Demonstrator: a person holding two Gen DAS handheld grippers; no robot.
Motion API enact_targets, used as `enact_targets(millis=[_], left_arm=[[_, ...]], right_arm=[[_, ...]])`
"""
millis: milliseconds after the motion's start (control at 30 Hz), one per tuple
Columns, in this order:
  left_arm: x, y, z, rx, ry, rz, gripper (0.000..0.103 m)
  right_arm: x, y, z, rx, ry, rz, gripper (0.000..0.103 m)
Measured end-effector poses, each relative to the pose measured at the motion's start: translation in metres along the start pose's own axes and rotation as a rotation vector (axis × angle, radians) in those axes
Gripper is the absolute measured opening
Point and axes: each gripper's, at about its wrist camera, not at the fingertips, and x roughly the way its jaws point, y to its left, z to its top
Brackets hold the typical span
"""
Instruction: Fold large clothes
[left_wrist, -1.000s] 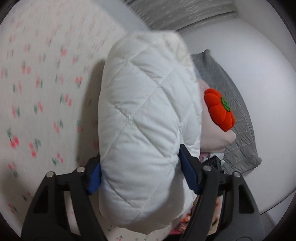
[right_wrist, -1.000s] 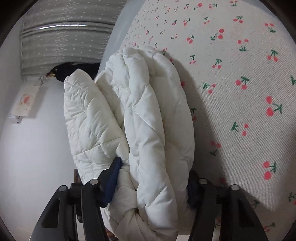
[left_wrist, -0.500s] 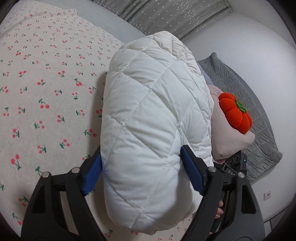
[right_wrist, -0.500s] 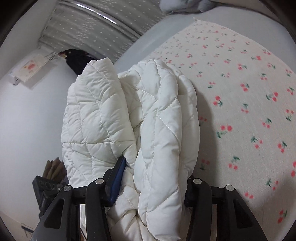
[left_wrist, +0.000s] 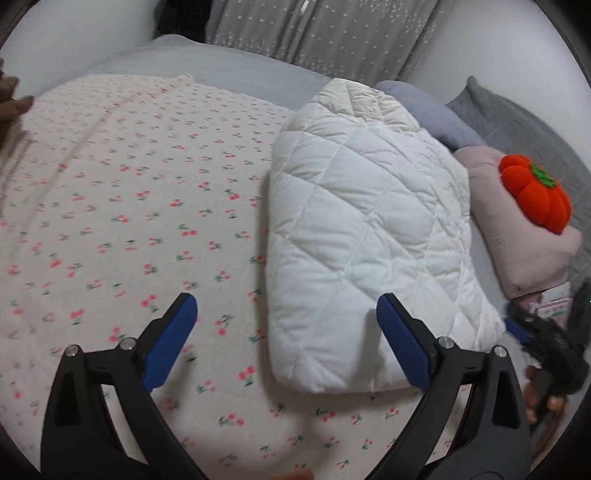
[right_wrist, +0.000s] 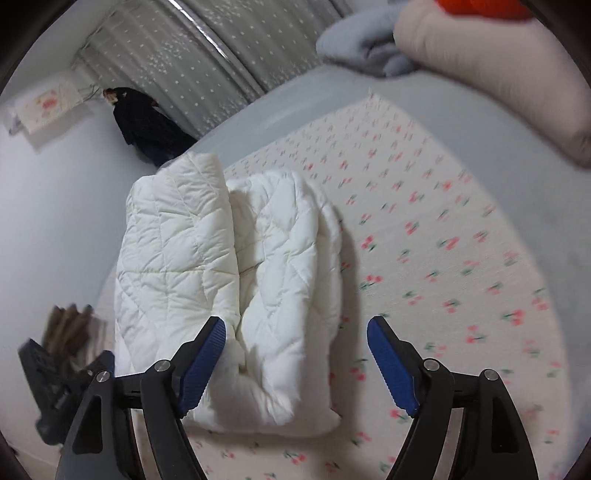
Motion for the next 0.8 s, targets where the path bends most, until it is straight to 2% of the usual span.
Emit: enact_targets(millis=[100, 200, 400, 600, 800], left_arm=[[-0.015, -0.005, -0.008, 0.028, -0.022, 0.096, 0.099], [-0.027, -0.009, -0.023, 0.029, -0.009, 0.131, 0.101], [-0.049, -0.027, -0.058, 0.075, 0.044, 0.145, 0.102], [-0.063, -0.04, -0.079, 0.1, 0.034, 0.205, 0.102], [-0.061, -0.043, -0.088, 0.118, 0.012, 0.272, 0.102]], right_arm=[[-0.033, 0.013, -0.008, -0.08, -0.076, -0.066, 0.087], [-0.055, 0.026, -0.024, -0.132, -0.134, -0.112, 0.09], [-0.064, 0.044, -0.047, -0.159, -0.071, -0.2, 0.09], [-0.07, 0.057, -0.08, -0.202, -0.043, -0.27, 0.09], [-0.075, 0.062, -0.098, -0.236, -0.065, -0.33, 0.09]])
